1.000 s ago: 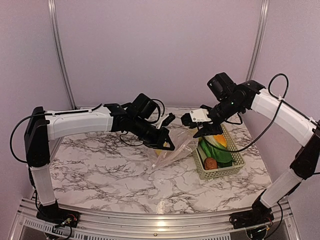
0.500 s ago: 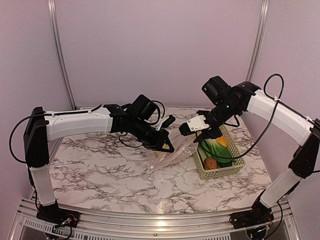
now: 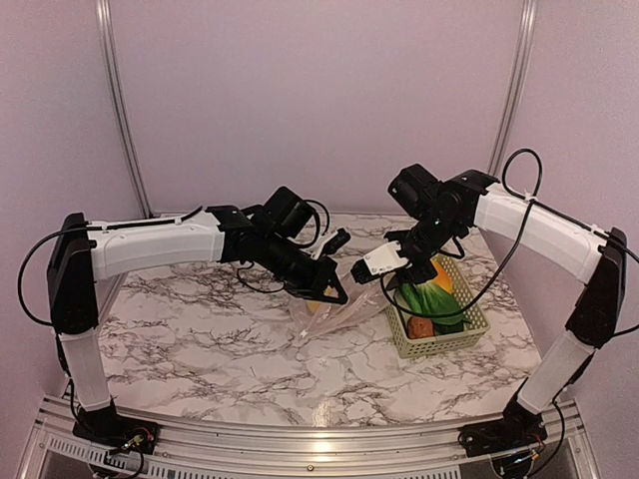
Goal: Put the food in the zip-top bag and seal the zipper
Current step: Adjust the zipper food storage bag at the center of the board.
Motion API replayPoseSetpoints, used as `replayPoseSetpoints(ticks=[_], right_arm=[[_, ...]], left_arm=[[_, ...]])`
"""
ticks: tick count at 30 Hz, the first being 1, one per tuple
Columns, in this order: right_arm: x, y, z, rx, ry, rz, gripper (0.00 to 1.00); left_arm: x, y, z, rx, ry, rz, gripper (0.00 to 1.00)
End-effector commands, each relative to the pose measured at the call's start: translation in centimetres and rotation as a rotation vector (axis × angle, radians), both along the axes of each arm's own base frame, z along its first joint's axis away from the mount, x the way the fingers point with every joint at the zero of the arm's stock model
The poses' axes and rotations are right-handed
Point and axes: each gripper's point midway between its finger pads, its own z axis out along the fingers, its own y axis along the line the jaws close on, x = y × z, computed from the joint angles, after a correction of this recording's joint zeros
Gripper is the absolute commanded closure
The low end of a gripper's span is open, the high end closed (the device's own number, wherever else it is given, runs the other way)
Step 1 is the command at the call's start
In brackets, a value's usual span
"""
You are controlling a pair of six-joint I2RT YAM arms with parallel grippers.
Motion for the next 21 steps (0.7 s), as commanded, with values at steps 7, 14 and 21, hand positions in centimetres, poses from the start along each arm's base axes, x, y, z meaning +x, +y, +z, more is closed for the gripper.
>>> replayPoseSetpoints(ticks=[7,14,21], right_arm=[[0.7,0.6,0.7,0.002,-0.015,-0.016,0.94],[-0.2,1.0,5.1,0.092,-0.054,0.016,1.0],[-3.3,-0.8,7.1,0.138,-0.091,0.062,1.0]], left_arm=[[0.1,0.0,1.3,-0.002,-0.028,-0.015,1.0],[1.7,1.4,-0.3,0.097,-0.061,0.05,1.0],[3.8,2.6,-0.5,0.14,-0.08,0.118,1.0]])
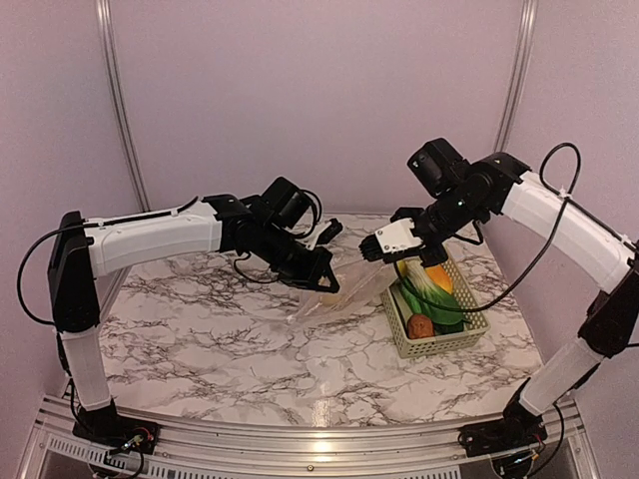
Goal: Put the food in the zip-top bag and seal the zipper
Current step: Adjust the zipper food storage bag at the center of the board.
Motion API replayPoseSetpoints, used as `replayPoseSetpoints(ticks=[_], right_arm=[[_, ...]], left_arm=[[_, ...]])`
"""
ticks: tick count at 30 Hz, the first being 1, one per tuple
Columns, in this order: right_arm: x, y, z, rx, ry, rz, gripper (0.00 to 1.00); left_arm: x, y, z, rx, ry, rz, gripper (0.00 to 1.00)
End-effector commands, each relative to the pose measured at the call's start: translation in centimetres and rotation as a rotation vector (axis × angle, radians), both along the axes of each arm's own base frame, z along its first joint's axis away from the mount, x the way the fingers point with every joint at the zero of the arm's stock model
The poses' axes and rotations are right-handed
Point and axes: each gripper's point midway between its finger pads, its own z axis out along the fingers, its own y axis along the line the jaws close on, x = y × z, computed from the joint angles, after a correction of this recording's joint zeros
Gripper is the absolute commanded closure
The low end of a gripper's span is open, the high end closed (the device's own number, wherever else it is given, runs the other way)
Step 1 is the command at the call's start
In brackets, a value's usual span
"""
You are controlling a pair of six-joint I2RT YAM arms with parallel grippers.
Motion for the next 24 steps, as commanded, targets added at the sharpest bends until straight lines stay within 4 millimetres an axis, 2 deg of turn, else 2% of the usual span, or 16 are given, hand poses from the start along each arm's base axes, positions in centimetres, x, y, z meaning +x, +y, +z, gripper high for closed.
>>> replayPoseSetpoints(ticks=[1,5,10,13,17,20,24], right_arm=[[-3.0,-1.4,1.1,0.031,-0.024,0.06,1.0],[-3.3,-1.7,-0.1,0.027,-0.052,0.083,1.0],[-3.4,-0.5,1.0,0.082,-0.032,0.095,0.99],[-3.8,0.7,1.2,0.091,-0.01,0.099,0.81],[-3.4,2.2,2.5,0.169,0.02,0.035,0.77],[-2.4,2.5,4.6,0.236,0.025,-0.035,0.77],[0.6,1.5,9.4,0.428,0.045,-0.161,0.74]], left_arm=[[1.4,0.9,-0.5,0.045,-0.02,0.04,1.0],[1.4,0.4,0.4,0.003,-0.027,0.036,1.0],[1.3,0.4,0.9,-0.004,-0.035,0.033,1.0],[1.3,0.4,1.6,-0.016,-0.045,0.027,1.0],[2.3,1.2,2.6,0.011,-0.093,0.074,1.0],[4.3,3.6,3.3,0.098,-0.149,0.168,1.0],[7.4,9.8,5.5,0.256,-0.225,0.378,1.0]])
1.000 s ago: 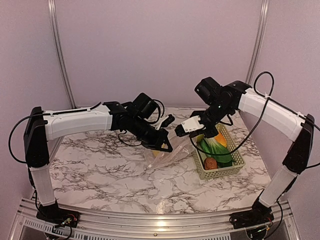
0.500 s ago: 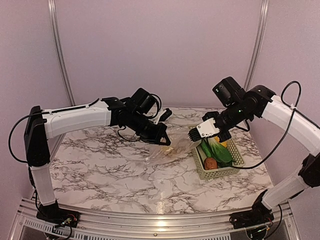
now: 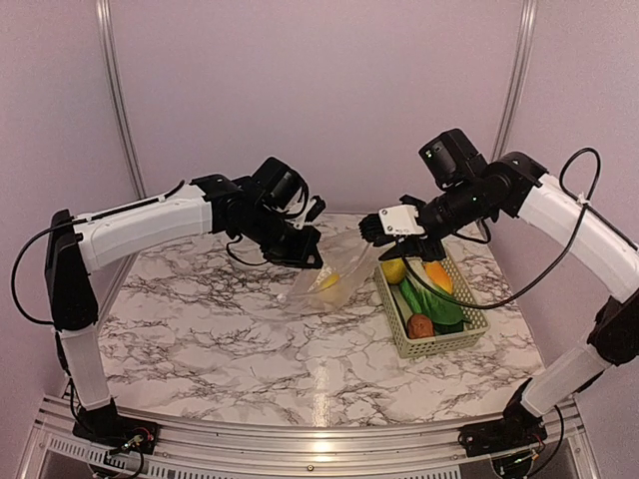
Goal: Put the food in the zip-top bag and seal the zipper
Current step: Adjust the zipper food storage bag at the center of the board, then pick up the fake vegetable from the bin.
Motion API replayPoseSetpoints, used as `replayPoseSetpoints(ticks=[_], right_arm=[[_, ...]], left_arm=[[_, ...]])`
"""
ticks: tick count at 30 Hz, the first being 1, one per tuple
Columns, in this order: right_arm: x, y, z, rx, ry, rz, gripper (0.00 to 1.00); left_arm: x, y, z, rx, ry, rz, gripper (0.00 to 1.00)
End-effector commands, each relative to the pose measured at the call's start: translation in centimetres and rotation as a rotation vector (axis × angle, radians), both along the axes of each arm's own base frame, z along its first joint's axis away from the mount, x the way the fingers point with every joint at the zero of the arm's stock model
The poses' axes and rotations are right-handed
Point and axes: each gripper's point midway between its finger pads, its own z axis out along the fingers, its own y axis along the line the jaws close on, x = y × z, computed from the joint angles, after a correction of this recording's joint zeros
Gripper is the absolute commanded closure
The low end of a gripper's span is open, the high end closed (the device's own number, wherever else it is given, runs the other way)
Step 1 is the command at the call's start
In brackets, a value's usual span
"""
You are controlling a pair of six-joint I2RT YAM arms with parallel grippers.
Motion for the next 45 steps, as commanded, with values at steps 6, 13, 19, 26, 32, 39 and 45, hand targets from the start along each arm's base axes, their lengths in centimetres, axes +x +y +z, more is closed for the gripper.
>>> replayPoseSetpoints(ticks=[6,13,19,26,32,39,45], right_arm=[[7.0,-4.5,6.4,0.349,0.085,-0.365,0.72],[9.0,-10.9,-3.2,0.337,0.449,-0.699,0.73],[7.8,-14.7,-9.0,0.22,0.578,-0.853,0.65],[6.0,-17.1,-14.6,0.098,0.642,-0.965,0.38],[5.4,-18.4,-17.3,0.057,0.665,-1.042,0.27],[5.3,-19.7,-19.6,0.009,0.633,-1.113,0.12],[6.0,-20.2,-21.4,0.011,0.633,-1.175,0.11]], left_arm=[[4.2,12.7,9.7,0.152,-0.207,0.427,1.0],[3.0,8.8,6.2,0.064,-0.111,0.286,1.0],[3.1,4.9,2.3,0.044,-0.035,0.23,1.0],[4.0,4.8,0.0,0.057,-0.01,0.303,1.0],[3.6,5.1,-0.9,0.018,0.005,0.338,1.0],[3.2,5.8,-1.3,0.045,0.01,0.345,1.0],[3.5,5.7,-1.0,0.039,0.003,0.348,1.0]])
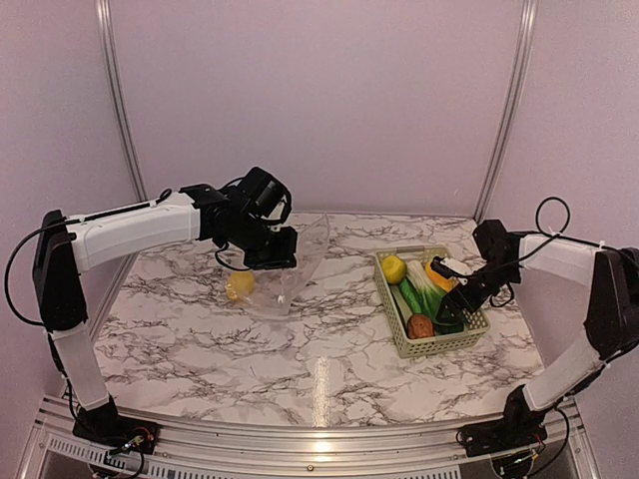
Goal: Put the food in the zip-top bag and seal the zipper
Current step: Pick up the fake vegetable from the bin.
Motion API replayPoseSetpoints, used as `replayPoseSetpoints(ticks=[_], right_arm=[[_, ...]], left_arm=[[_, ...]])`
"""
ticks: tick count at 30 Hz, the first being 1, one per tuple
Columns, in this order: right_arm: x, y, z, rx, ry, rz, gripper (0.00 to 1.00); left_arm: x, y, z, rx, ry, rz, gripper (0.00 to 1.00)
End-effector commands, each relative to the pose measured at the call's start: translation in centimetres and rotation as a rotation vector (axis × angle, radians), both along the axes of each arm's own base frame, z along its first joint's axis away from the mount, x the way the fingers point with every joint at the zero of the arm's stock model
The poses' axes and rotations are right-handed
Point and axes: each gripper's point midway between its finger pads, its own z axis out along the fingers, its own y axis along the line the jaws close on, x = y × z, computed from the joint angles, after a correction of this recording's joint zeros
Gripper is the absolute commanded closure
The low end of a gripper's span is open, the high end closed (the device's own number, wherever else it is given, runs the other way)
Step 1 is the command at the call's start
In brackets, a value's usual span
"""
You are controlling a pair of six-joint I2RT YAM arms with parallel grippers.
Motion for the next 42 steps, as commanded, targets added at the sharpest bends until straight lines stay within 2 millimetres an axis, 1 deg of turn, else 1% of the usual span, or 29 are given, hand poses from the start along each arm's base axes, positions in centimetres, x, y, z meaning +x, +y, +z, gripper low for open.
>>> replayPoseSetpoints(ticks=[1,5,11,13,16,17,19,22,23,25,28,29,32,35,38,42], right_arm=[[1.6,-1.1,-1.5,-0.046,-0.019,-0.081,0.11],[1.6,-1.5,-2.8,-0.071,0.017,-0.097,0.1],[1.5,-1.5,-3.7,-0.081,0.041,-0.095,0.09],[1.4,-1.8,-4.2,-0.099,0.052,-0.104,0.12],[1.4,-1.8,-4.6,-0.111,0.061,-0.102,0.31],[1.3,-1.8,-4.7,-0.113,0.061,-0.099,0.39],[1.4,-1.8,-4.4,-0.117,0.053,-0.095,0.54],[1.6,-1.7,-3.5,-0.117,0.04,-0.08,0.72],[1.8,-1.7,-2.9,-0.117,0.031,-0.072,0.78],[1.6,-1.8,-2.2,-0.125,0.027,-0.049,0.85],[0.9,-1.8,-0.8,-0.105,0.021,0.002,0.94],[0.7,-1.5,-0.1,-0.091,0.02,0.028,1.0],[0.0,-0.1,2.6,-0.016,0.022,0.113,1.0],[0.7,0.5,5.6,0.014,-0.01,0.142,1.0],[1.4,1.7,9.0,0.074,-0.05,0.178,1.0],[1.3,4.7,13.5,0.234,-0.06,0.237,1.0]], left_arm=[[0.2,0.1,1.5,-0.017,-0.033,0.004,1.0],[0.4,0.2,1.6,-0.005,-0.043,-0.001,1.0],[0.7,-0.2,1.8,-0.007,-0.051,-0.008,1.0],[0.8,-0.3,1.7,-0.005,-0.054,-0.012,1.0],[0.9,-0.3,1.8,-0.001,-0.062,-0.017,1.0],[0.9,-0.2,1.9,-0.001,-0.066,-0.018,1.0],[1.0,-0.1,2.0,0.004,-0.073,-0.02,1.0],[1.0,0.1,2.2,0.012,-0.082,-0.025,1.0],[1.0,0.1,2.2,0.015,-0.084,-0.026,1.0],[1.2,0.2,2.4,0.019,-0.091,-0.024,1.0],[1.3,0.1,2.7,0.018,-0.106,-0.032,1.0],[1.3,0.1,2.8,0.021,-0.112,-0.039,1.0],[1.8,0.2,3.0,0.051,-0.143,-0.05,1.0],[2.1,0.4,3.4,0.082,-0.182,-0.072,1.0],[2.5,0.9,3.6,0.125,-0.226,-0.091,1.0],[3.1,1.3,3.4,0.192,-0.278,-0.12,1.0]])
